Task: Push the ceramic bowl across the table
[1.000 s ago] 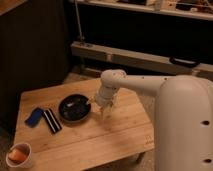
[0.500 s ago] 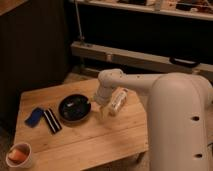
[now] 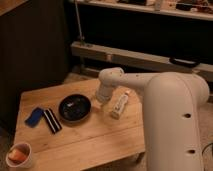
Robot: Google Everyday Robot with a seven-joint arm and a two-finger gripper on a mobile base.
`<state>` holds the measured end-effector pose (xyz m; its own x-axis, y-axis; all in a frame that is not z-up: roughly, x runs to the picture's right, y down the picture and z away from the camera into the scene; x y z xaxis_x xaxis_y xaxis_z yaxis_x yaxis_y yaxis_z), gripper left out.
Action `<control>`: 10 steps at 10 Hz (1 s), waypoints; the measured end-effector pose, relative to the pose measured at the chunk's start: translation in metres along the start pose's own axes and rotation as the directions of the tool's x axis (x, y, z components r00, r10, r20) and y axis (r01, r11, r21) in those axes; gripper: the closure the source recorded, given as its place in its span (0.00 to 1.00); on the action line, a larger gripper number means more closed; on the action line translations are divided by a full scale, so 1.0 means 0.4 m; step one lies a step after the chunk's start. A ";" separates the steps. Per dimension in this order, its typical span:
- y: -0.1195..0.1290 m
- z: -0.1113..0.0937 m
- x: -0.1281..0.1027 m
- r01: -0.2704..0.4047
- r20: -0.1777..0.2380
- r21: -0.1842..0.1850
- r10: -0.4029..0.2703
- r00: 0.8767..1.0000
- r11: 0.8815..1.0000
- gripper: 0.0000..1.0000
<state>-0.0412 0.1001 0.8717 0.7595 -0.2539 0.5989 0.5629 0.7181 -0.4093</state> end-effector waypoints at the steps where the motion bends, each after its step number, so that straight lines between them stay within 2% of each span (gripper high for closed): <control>1: -0.003 -0.003 0.021 -0.023 0.001 0.003 0.023 1.000 1.000 0.20; 4: -0.031 -0.002 0.083 -0.079 -0.002 0.014 0.079 0.997 0.997 0.20; 7: -0.063 0.013 0.094 -0.103 0.016 0.022 0.102 0.995 0.994 0.20; 10: -0.088 0.028 0.080 -0.098 0.033 0.023 0.098 0.995 0.995 0.20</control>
<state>-0.0402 0.0739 0.9130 0.7996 -0.1612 0.5784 0.4778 0.7543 -0.4503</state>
